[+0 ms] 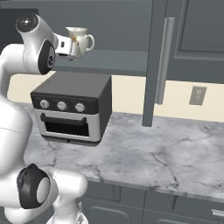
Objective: The dining table condiment station is running low on shaker. Refill the condiment station by opening the cabinet and taking the shaker from the cabinet and placing it on the dining table.
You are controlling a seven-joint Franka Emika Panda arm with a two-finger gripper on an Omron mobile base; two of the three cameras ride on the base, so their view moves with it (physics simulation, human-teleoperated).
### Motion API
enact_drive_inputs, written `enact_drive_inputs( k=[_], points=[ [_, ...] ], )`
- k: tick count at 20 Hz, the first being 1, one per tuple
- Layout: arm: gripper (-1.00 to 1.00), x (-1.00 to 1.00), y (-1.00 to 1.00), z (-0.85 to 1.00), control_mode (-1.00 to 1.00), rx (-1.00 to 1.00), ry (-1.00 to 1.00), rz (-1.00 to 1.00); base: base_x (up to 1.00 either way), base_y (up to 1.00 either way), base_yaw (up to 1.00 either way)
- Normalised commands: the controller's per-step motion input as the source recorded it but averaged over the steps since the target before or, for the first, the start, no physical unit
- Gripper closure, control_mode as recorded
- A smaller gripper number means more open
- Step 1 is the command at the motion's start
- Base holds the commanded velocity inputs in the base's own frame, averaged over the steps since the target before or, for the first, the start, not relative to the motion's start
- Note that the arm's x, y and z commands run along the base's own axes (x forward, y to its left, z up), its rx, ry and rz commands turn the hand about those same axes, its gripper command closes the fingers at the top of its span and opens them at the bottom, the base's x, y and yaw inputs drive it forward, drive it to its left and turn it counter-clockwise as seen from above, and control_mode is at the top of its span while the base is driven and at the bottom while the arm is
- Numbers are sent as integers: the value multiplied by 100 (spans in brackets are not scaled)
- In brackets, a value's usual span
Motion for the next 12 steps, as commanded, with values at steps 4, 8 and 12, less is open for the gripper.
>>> enact_drive_inputs(
  k=[4,8,12],
  points=[
    [-100,41,2,0,-100,0,0,0,0,0,0],
    [-100,27,1,0,-100,0,0,0,0,0,0],
    [-100,26,1,0,-100,0,0,0,0,0,0]
  ],
)
